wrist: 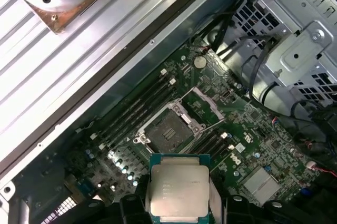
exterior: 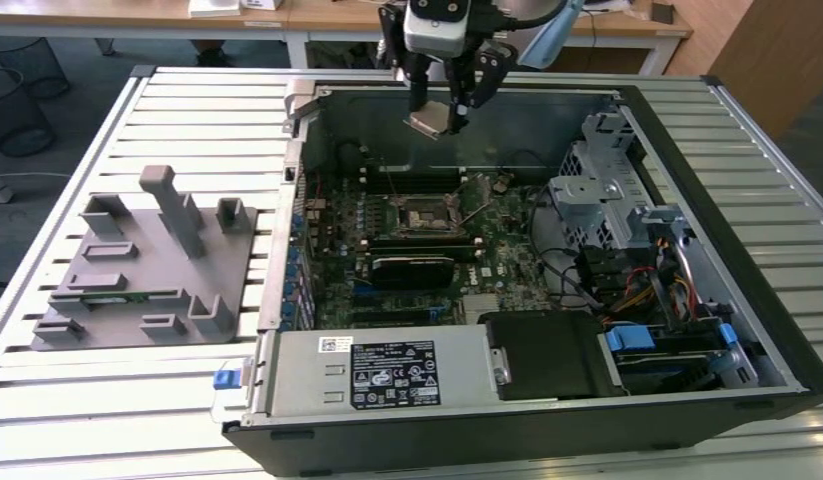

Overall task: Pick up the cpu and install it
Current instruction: 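Place the cpu into insertion slot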

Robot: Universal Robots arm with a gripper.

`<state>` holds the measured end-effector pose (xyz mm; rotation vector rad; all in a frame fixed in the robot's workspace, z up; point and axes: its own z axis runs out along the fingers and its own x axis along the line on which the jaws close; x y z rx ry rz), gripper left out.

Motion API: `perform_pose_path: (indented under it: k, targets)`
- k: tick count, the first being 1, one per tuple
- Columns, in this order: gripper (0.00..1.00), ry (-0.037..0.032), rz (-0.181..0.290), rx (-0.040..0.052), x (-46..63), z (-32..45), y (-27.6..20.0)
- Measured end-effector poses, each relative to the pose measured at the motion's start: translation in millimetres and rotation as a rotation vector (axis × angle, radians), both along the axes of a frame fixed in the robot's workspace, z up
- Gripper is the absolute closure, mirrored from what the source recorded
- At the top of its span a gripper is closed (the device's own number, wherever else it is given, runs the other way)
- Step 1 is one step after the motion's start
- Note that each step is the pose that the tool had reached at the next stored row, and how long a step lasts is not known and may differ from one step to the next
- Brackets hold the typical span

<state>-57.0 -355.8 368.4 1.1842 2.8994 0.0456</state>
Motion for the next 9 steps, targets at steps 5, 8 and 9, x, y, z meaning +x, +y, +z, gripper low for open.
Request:
perform_pose_path:
  k: [5, 8, 9]
  targets:
    - [0.47, 0.0000, -0.043, -0.0001, 0.0, -0.4, 0.0]
    - [0.47, 0.0000, -0.074, -0.0001, 0.0, -0.7, 0.0]
    - [0.47, 0.0000, -0.084, -0.0001, 0.0, -0.8, 0.0]
